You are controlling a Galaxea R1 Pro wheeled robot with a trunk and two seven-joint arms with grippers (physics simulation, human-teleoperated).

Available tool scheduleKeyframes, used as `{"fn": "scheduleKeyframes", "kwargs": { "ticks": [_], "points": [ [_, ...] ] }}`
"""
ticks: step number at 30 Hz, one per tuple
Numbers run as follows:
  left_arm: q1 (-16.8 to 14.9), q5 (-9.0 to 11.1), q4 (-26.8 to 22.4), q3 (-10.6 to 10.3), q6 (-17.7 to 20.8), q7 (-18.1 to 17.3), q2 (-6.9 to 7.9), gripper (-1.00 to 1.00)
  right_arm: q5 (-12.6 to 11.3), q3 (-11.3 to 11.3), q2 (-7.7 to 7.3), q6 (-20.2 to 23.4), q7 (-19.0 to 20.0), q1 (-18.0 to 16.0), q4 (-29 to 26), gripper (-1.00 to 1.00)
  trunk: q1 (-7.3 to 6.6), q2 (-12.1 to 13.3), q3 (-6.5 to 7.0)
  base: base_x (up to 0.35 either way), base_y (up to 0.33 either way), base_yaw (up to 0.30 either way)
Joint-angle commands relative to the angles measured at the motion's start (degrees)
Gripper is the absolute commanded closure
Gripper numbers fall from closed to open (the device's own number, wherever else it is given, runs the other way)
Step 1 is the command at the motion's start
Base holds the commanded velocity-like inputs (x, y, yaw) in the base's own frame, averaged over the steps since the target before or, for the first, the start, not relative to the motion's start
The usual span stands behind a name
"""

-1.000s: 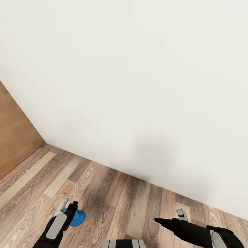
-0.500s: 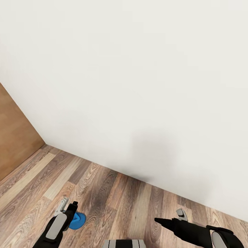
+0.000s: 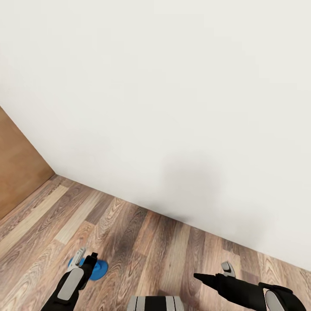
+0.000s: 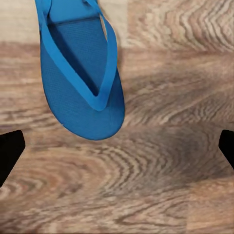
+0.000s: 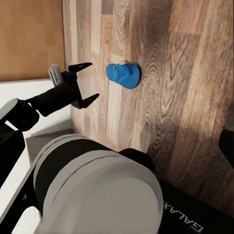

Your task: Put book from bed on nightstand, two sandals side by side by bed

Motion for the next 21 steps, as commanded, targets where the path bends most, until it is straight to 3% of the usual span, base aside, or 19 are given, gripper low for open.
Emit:
{"fn": "scheduleKeyframes", "kwargs": {
  "ticks": [1, 21],
  "points": [
    [0.0, 0.3, -0.1, 0.2, 0.3, 0.2, -0.06, -1.00, 0.1, -0.1, 0.00, 0.2, 0.2, 0.0, 0.0, -1.00, 0.01, 0.0, -0.27, 0.000, 0.000, 0.000],
    [0.0, 0.3, -0.1, 0.2, 0.4, 0.2, -0.06, -1.00, 0.1, -0.1, -0.01, 0.2, 0.2, 0.0, 0.0, -1.00, 0.53, -0.3, -4.70, 0.000, 0.000, 0.000]
  ]
}}
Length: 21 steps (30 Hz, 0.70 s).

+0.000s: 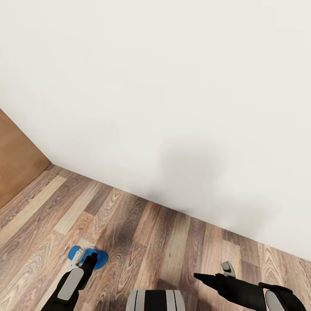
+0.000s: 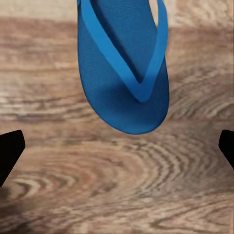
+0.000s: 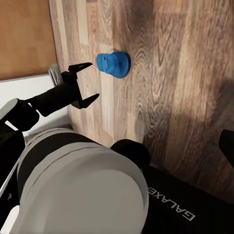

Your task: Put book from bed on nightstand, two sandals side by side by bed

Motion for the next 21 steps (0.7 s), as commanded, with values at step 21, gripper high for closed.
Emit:
{"fn": "scheduleKeyframes", "kwargs": {
  "ticks": [21],
  "points": [
    [0.0, 0.3, -3.9, -0.1, -2.2, 4.1, -2.14, -1.00, 0.0, -0.1, 0.01, 0.2, 0.2, 0.0, 0.0, -1.00, 0.17, -0.1, -1.60, 0.000, 0.000, 0.000]
  ]
}}
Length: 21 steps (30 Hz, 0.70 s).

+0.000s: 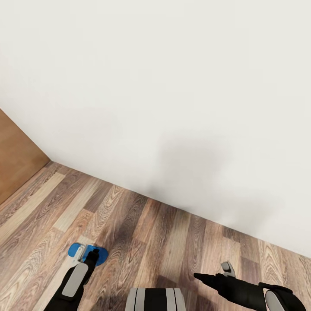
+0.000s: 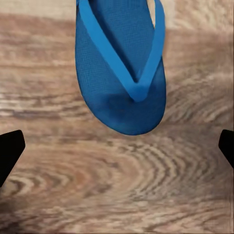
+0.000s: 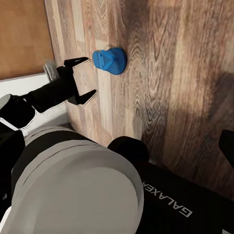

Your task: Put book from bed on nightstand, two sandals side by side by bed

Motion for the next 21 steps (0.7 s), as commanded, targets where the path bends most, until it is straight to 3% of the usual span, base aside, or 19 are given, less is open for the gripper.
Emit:
{"fn": "scheduleKeyframes", "kwargs": {
  "ticks": [1, 11, 21],
  "points": [
    [0.0, 0.3, -1.1, 0.2, 0.3, 1.2, -0.12, -1.00, 0.1, -0.1, 0.00, 0.2, 0.2, 0.0, 0.0, -1.00, -0.01, 0.0, -0.04, 0.000, 0.000, 0.000],
    [-0.1, 0.5, -8.1, 0.1, 0.0, 8.8, -1.02, -1.00, 0.1, 0.0, 0.03, 0.2, 0.2, 0.0, 0.0, -1.00, -0.01, 0.0, -0.04, 0.000, 0.000, 0.000],
    [-0.2, 0.7, -10.7, 0.2, -0.1, 9.8, -1.97, -1.00, 0.1, -0.1, 0.06, 0.2, 0.2, 0.0, 0.0, -1.00, -0.01, 0.0, -0.04, 0.000, 0.000, 0.000]
  ]
}}
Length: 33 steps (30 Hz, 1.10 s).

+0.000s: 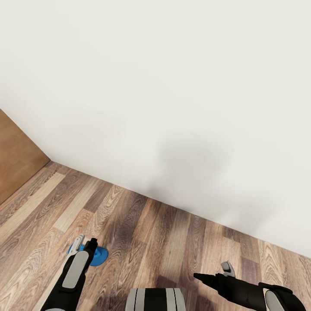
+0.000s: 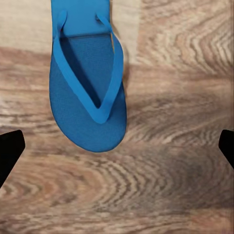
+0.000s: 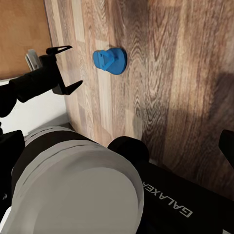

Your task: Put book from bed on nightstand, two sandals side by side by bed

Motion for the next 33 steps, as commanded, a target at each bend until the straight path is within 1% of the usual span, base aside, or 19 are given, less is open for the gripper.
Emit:
{"fn": "scheduleKeyframes", "kwargs": {
  "ticks": [1, 7, 11, 13, 14, 18, 33],
  "points": [
    [0.0, 0.2, -0.1, 0.2, 0.3, 0.2, -0.06, -1.00, 0.1, -0.1, 0.00, 0.2, 0.2, 0.0, 0.0, -1.00, -0.01, 0.0, -0.04, 0.000, 0.000, 0.000],
    [-0.4, 0.9, -0.4, 0.2, 0.4, 0.3, -0.38, -1.00, 0.1, -0.1, 0.02, 0.2, 0.2, 0.0, 0.0, -1.00, -0.01, 0.0, -0.04, 0.000, 0.000, 0.000],
    [-0.5, 2.2, -0.5, 0.2, 0.3, 0.4, -0.54, -1.00, 0.1, -0.1, 0.00, 0.2, 0.2, 0.0, 0.0, -1.00, -0.01, 0.0, -0.04, 0.000, 0.000, 0.000],
    [-0.6, 3.2, -0.5, 0.2, 0.3, 0.7, -0.57, -1.00, 0.1, -0.1, 0.01, 0.2, 0.2, 0.0, 0.0, -1.00, -0.01, 0.0, -0.04, 0.000, 0.000, 0.000],
    [-0.6, 3.2, -0.5, 0.2, 0.3, 0.7, -0.57, -1.00, 0.1, -0.1, 0.01, 0.2, 0.2, 0.0, 0.0, -1.00, -0.01, 0.0, -0.04, 0.000, 0.000, 0.000],
    [-0.9, 4.3, -0.5, 0.2, 0.3, 1.4, -0.56, -1.00, 0.1, -0.1, 0.02, 0.2, 0.2, 0.0, 0.0, -1.00, -0.01, 0.0, -0.04, 0.000, 0.000, 0.000],
    [-1.4, 4.8, -0.4, 0.3, -0.2, 1.8, -0.64, -1.00, 0.1, -0.1, -0.01, 0.2, 0.2, 0.0, 0.0, -1.00, -0.01, 0.0, -0.04, 0.000, 0.000, 0.000]
  ]
}}
